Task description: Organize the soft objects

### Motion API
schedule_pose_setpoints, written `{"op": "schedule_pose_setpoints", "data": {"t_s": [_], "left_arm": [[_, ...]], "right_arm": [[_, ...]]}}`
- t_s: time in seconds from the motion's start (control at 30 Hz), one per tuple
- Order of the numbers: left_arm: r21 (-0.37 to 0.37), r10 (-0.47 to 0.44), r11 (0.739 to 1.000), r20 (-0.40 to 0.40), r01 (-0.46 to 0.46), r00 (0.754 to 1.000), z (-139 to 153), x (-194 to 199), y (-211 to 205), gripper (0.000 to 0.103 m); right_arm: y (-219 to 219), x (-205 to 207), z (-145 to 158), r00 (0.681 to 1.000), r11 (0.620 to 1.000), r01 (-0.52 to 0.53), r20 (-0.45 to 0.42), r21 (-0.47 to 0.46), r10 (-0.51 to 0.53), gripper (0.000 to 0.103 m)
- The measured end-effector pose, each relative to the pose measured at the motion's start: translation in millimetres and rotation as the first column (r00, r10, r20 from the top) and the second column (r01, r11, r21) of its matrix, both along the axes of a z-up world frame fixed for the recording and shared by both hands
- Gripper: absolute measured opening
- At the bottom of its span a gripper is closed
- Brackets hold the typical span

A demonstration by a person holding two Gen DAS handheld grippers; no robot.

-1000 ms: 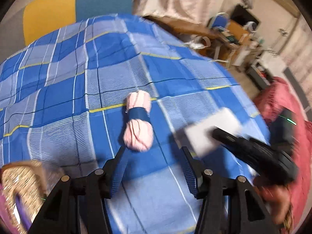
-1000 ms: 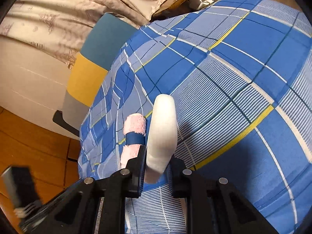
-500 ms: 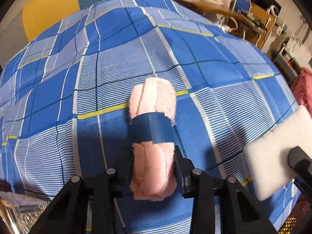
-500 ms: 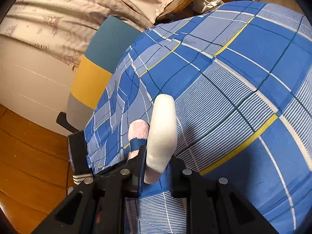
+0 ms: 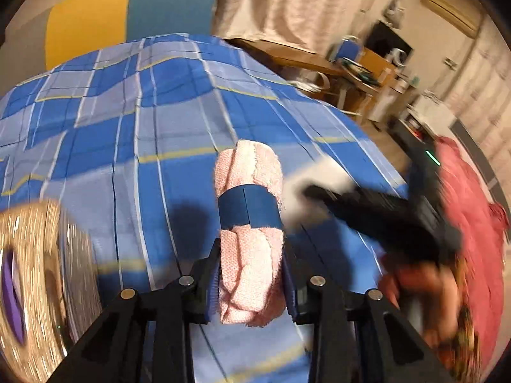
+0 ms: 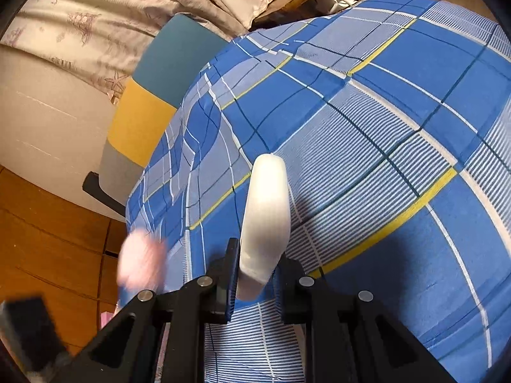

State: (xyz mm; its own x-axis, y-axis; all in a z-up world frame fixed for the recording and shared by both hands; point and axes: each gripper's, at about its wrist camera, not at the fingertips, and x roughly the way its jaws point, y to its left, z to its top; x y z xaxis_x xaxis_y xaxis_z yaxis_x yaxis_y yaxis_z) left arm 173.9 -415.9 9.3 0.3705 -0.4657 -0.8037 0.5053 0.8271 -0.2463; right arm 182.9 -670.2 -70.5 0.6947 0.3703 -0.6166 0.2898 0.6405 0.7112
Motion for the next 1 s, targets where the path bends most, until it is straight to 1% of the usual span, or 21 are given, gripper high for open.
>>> {"op": "schedule_pose_setpoints", "data": {"t_s": [0.03,0.1,0.17,0.23,0.27,0.3,0.4,0.5,0.6,0.67,0.77,0.83,0.87,0.93,1.0], "left_arm": [[-0.011,-0.026,1.0,0.005,0.026,1.0,-0.8,-17.9,9.1,0.032],[-0.003,-0.059,0.998,0.004,0.059,0.998,-8.1,-37.5,14.5,0.032],[-0.013,-0.08,0.997,-0.032,0.079,0.996,-18.1,-53.0,26.3,0.032],[-0.032,-0.084,0.996,-0.07,0.082,0.994,-24.3,-66.5,42.8,0.032],[-0.039,-0.085,0.996,-0.076,0.083,0.993,-24.3,-72.0,49.4,0.032],[-0.046,-0.093,0.995,-0.069,0.09,0.993,-22.0,-79.5,57.6,0.032],[-0.044,-0.14,0.989,0.001,0.139,0.99,-8.3,-104.1,80.6,0.032],[-0.063,-0.148,0.987,0.018,0.149,0.989,1.4,-120.3,113.0,0.032],[-0.078,-0.091,0.993,0.035,0.093,0.995,15.9,-123.0,156.8,0.032],[-0.086,-0.032,0.996,0.056,0.037,0.998,23.8,-119.6,185.9,0.032],[-0.093,0.06,0.994,0.076,-0.053,0.995,30.2,-112.6,229.8,0.032],[-0.096,0.116,0.989,0.066,-0.109,0.991,28.0,-105.4,258.7,0.032],[-0.084,0.145,0.987,0.06,-0.14,0.988,24.6,-100.6,275.1,0.032],[-0.058,0.217,0.975,0.042,-0.214,0.975,15.3,-89.4,303.6,0.032],[-0.054,0.27,0.962,0.028,-0.268,0.963,5.0,-78.5,330.0,0.032]], "right_arm": [[1.4,0.3,-0.8,1.0,1.0,-0.003,-0.003,-0.004,0.003,0.02],[5.5,0.1,-2.1,1.0,1.0,-0.014,-0.008,-0.016,0.014,0.02],[9.3,0.1,-2.7,1.0,0.999,-0.019,-0.014,-0.032,0.019,0.02],[11.7,-0.9,-4.6,1.0,1.0,-0.019,-0.014,-0.023,0.019,0.02],[12.9,-0.8,-5.7,1.0,1.0,-0.022,-0.015,-0.018,0.022,0.02],[14.1,-0.3,-7.0,1.0,1.0,-0.026,-0.018,-0.016,0.026,0.02],[16.3,0.7,-10.7,0.999,0.999,-0.029,-0.029,-0.024,0.029,0.02],[17.3,0.4,-10.3,0.999,0.999,-0.03,-0.025,-0.015,0.03,0.02],[17.6,-1.6,-5.8,1.0,0.999,-0.022,-0.016,-0.028,0.021,0.02],[16.7,-3.4,-2.5,1.0,0.999,-0.014,-0.005,-0.031,0.014,0.02],[14.7,-6.5,3.5,1.0,0.999,-0.003,0.013,-0.04,0.003,0.02],[14.4,-8.4,9.4,0.999,0.998,0.002,0.032,-0.067,0.0,0.02],[15.1,-9.0,11.9,0.999,0.997,0.0,0.04,-0.08,0.003,0.02],[17.6,-10.4,17.5,0.999,0.992,-0.005,0.05,-0.123,0.011,0.02],[20.8,-12.2,20.9,0.998,0.989,-0.002,0.059,-0.149,0.011,0.02]]}}
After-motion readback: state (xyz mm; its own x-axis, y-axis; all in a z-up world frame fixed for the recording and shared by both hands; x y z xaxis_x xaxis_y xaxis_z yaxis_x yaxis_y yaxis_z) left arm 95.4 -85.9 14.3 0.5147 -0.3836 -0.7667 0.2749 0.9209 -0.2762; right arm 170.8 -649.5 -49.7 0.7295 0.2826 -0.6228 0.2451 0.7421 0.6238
